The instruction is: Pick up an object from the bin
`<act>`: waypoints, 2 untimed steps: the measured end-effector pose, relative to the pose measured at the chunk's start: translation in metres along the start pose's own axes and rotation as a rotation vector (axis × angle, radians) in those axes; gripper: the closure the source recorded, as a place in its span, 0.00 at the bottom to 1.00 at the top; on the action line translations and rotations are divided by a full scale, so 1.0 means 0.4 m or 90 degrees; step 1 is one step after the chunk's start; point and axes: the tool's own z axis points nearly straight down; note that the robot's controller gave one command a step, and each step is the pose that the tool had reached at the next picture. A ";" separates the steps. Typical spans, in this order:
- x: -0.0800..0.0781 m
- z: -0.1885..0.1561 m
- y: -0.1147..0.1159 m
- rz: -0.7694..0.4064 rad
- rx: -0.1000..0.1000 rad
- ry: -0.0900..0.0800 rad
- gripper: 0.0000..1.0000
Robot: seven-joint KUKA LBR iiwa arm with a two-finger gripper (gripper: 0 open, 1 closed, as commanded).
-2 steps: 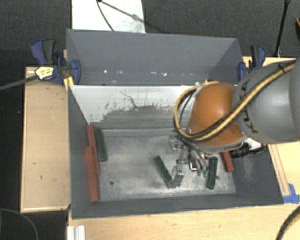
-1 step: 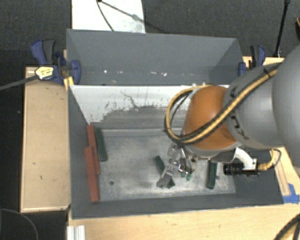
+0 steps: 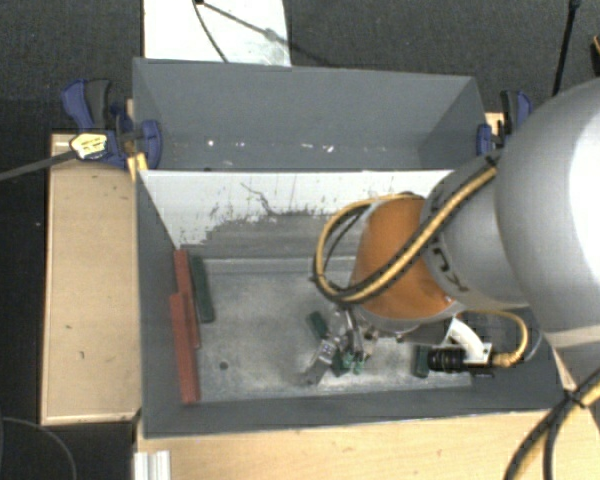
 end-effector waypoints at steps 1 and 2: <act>-0.057 -0.006 -0.056 0.043 -0.002 -0.004 0.00; -0.055 -0.006 -0.054 0.043 -0.003 -0.004 1.00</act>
Offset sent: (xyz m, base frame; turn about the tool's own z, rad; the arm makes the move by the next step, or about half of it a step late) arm 0.0078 -0.0300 0.0023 0.0641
